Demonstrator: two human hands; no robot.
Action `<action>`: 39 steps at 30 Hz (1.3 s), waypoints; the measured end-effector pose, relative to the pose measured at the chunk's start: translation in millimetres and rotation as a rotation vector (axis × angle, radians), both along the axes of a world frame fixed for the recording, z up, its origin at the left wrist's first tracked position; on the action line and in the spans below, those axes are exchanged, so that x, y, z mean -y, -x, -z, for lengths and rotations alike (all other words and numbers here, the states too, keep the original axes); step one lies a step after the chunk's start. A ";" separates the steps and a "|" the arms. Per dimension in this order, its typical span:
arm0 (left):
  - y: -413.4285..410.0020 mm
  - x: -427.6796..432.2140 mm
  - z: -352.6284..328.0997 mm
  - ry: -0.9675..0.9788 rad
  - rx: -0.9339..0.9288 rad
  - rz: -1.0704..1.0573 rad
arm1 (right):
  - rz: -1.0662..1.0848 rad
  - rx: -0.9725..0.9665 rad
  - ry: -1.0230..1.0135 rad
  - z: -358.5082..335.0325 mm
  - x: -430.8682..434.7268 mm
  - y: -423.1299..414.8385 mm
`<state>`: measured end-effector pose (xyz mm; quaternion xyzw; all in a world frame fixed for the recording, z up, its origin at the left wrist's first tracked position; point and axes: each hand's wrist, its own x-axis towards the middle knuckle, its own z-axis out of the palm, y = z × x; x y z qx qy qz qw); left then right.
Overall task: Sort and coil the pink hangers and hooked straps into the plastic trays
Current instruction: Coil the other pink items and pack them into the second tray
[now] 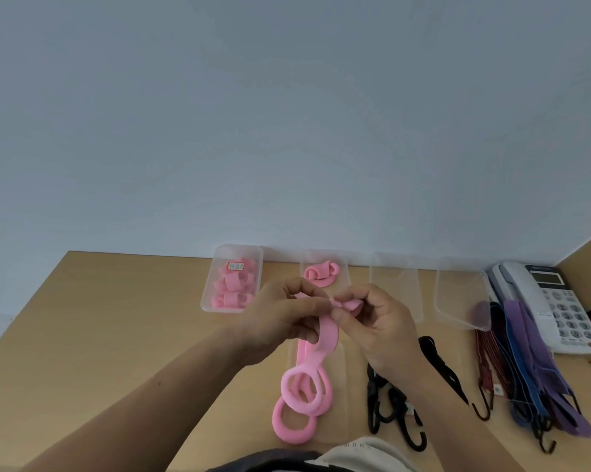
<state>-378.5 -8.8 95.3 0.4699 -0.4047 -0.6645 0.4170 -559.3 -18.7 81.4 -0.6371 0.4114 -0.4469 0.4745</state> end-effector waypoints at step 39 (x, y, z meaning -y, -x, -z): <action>-3.4 8.2 2.4 0.153 0.108 -0.029 | -0.062 0.166 -0.226 -3.0 11.3 -3.5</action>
